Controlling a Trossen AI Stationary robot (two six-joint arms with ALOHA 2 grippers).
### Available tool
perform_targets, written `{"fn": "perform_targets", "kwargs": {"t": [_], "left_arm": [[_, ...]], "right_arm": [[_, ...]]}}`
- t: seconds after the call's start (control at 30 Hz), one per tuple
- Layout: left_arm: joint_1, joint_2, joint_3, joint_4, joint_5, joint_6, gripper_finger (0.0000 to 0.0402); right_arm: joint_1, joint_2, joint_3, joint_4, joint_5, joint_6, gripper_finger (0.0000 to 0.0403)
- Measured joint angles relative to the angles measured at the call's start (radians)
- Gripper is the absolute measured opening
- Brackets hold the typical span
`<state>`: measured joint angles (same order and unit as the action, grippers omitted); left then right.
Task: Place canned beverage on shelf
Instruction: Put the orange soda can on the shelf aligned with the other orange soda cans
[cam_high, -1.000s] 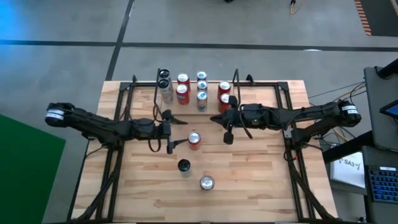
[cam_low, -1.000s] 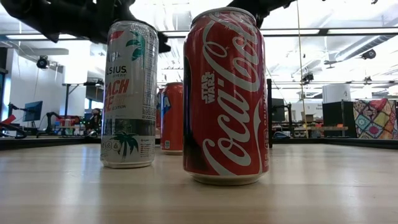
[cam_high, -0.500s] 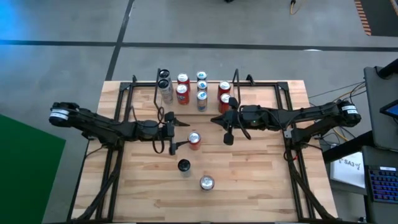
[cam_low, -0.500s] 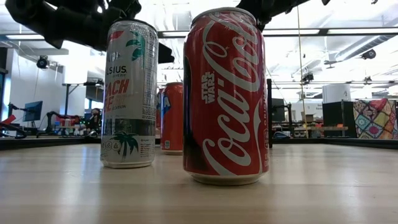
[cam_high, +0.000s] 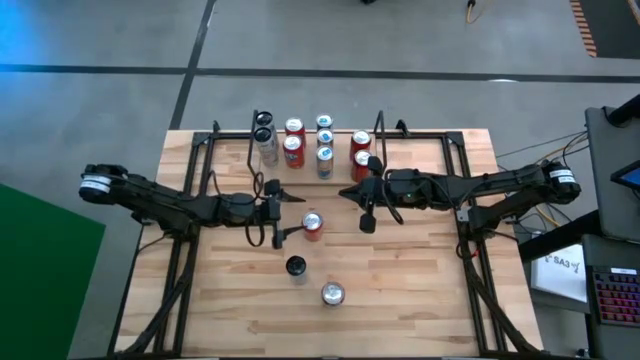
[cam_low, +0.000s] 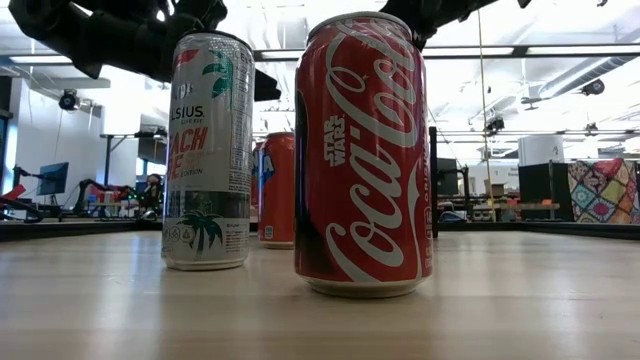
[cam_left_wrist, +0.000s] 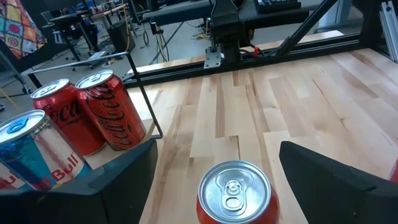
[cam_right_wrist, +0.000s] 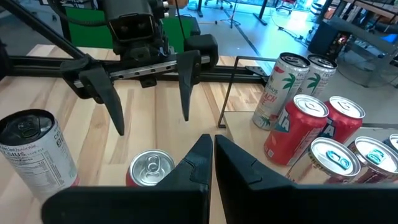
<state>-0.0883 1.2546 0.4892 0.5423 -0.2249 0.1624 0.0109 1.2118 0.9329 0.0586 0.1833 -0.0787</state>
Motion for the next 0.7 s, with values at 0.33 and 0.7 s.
{"fn": "perform_targets", "kwargs": {"t": [0.33,0.7], "left_arm": [[0.0,0.004,0.001,-0.008,0.0,-0.008,0.0386],[0.003,0.006,0.002,-0.011,-0.003,-0.01,0.0398]], "right_arm": [[0.0,0.0,0.0,-0.001,0.0,0.0,0.0009],[0.0,0.0,0.0,-0.001,0.0,0.0,0.0009]]}}
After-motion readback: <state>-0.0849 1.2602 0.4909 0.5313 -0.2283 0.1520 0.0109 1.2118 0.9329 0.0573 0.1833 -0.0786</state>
